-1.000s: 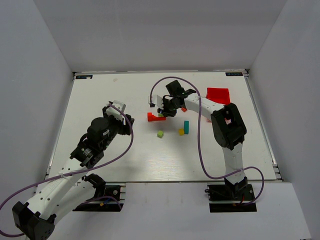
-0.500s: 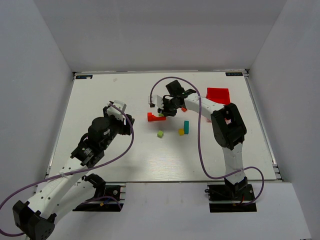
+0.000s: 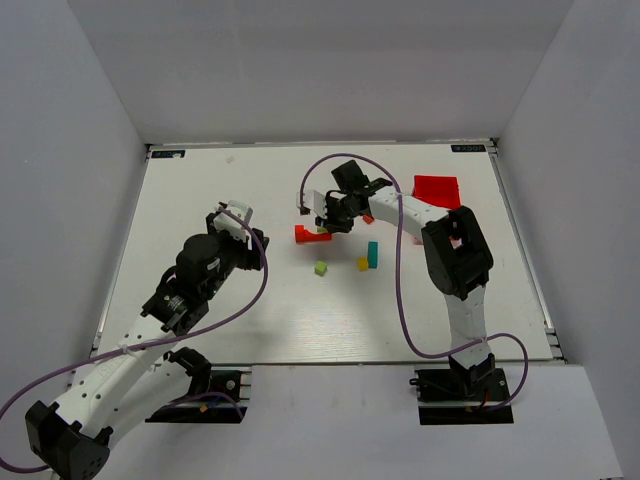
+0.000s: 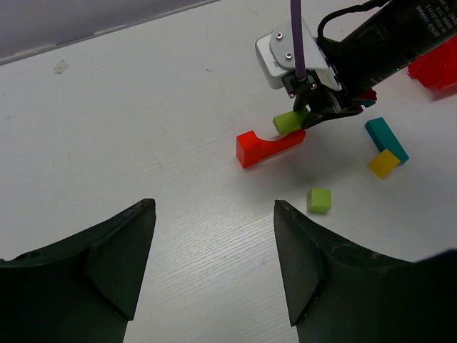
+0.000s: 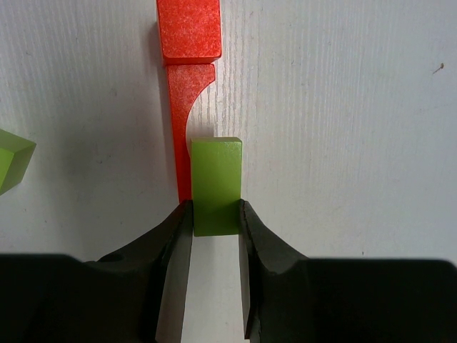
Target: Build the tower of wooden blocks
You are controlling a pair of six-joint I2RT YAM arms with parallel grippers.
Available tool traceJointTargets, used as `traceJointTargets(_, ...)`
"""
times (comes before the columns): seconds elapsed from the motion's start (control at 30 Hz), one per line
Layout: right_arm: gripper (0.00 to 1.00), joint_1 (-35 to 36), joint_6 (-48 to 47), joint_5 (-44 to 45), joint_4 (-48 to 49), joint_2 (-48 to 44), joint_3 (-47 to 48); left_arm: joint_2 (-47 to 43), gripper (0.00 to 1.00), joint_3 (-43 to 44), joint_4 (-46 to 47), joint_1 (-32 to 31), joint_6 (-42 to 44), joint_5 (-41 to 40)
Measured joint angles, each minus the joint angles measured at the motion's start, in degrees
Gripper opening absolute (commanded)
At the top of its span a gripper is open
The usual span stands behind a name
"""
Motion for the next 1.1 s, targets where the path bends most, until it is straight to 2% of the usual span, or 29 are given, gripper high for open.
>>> traceJointTargets(1.1, 0.24, 0.00, -0.15, -0.04, -0.02, 0.00, 0.00, 0.00, 0.77, 0.00, 0.00, 0.00, 0.00, 0.00)
